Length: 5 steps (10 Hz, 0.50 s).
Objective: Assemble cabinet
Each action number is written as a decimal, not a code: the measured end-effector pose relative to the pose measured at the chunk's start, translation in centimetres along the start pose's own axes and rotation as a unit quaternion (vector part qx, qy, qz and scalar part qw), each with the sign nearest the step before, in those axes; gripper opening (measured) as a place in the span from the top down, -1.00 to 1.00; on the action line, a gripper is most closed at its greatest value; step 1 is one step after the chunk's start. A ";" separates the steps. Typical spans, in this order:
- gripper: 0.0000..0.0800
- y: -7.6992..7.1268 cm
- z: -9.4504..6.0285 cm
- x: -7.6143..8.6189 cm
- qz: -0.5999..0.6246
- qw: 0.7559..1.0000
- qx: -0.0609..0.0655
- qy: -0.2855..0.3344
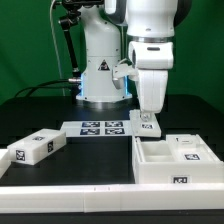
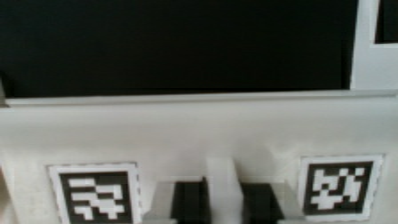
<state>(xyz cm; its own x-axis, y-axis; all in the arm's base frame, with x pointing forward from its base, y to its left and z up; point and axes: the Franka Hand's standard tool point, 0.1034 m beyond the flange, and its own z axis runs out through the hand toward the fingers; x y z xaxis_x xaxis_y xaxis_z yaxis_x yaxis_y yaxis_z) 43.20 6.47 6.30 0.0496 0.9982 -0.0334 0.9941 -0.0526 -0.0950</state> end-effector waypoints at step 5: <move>0.82 0.1 0.3 -0.1 -0.003 1.000 0.002 0.002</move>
Offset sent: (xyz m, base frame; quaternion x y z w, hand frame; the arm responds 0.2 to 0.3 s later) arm 0.0000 0.0000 0.0000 0.0000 0.0000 0.0000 1.0000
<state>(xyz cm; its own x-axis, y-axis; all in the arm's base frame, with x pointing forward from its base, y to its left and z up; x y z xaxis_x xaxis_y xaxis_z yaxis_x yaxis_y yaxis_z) 43.27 6.30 5.95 0.0445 0.9986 -0.0293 0.9939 -0.0472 -0.0998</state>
